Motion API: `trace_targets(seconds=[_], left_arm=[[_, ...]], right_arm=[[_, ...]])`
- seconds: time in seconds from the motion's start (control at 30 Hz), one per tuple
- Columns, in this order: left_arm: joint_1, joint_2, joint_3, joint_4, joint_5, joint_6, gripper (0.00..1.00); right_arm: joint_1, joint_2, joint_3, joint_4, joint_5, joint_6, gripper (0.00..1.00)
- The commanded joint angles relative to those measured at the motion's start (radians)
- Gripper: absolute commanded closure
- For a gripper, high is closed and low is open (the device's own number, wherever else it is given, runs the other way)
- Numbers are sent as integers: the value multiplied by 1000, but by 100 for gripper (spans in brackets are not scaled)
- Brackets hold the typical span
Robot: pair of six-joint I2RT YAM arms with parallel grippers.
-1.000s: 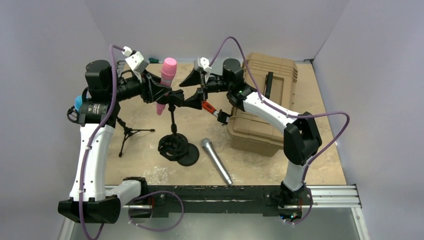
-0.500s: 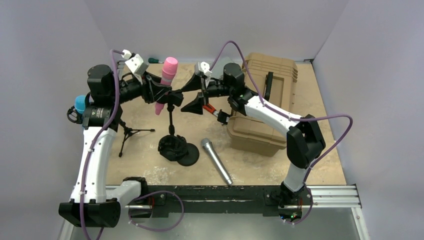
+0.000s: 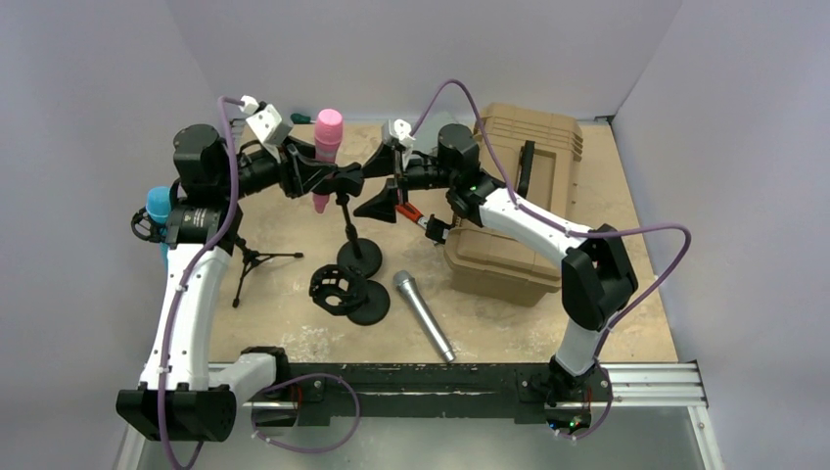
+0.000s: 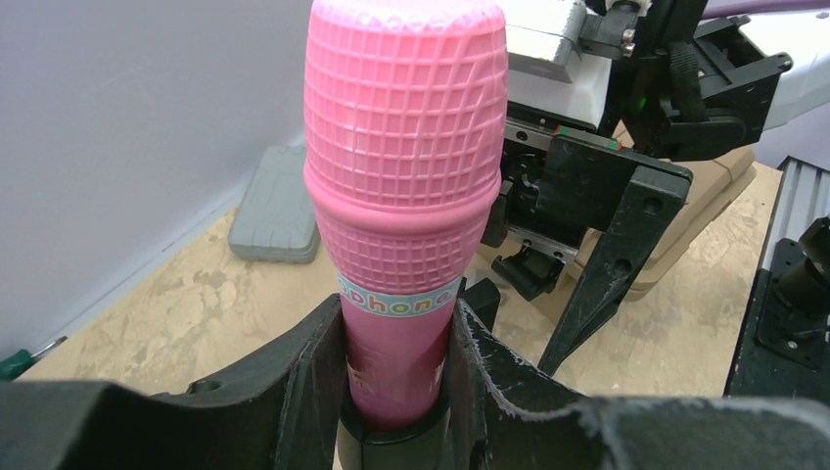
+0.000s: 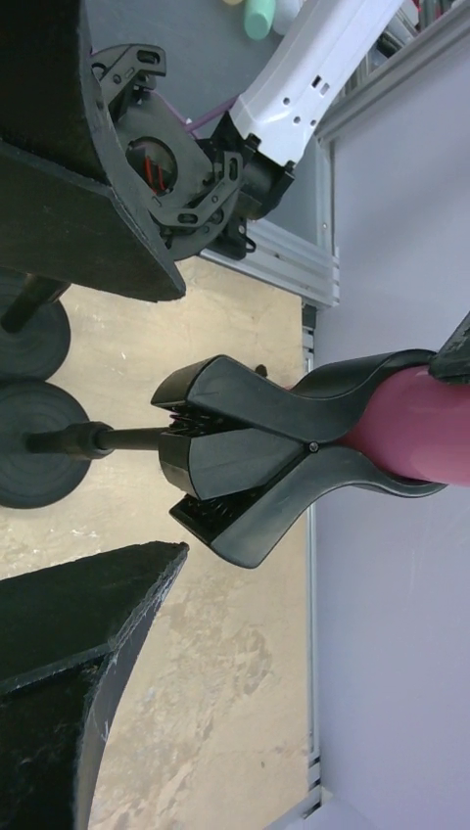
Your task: Remove the microphone from the stand
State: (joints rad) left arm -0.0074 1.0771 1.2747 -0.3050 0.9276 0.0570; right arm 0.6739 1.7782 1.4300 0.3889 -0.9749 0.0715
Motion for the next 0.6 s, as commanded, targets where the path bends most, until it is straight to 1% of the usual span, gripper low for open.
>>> trace_targets(seconds=[0.0, 0.1, 0.3, 0.4, 0.5, 0.57], left_arm=[[7, 17, 5, 103, 49, 35, 100], [6, 17, -16, 120, 39, 40, 100], [7, 11, -43, 152, 44, 28, 100], [7, 0, -54, 169, 43, 22, 100], [6, -28, -64, 254, 47, -32, 100], [40, -47, -67, 320, 42, -49, 100]], right_arm=[[-12, -76, -40, 63, 101, 33, 10], [-27, -94, -77, 107, 127, 68, 10], [-38, -132, -151, 95, 132, 35, 10], [-51, -152, -192, 104, 102, 31, 10], [-51, -158, -200, 102, 96, 33, 10], [-51, -157, -194, 98, 85, 34, 10]])
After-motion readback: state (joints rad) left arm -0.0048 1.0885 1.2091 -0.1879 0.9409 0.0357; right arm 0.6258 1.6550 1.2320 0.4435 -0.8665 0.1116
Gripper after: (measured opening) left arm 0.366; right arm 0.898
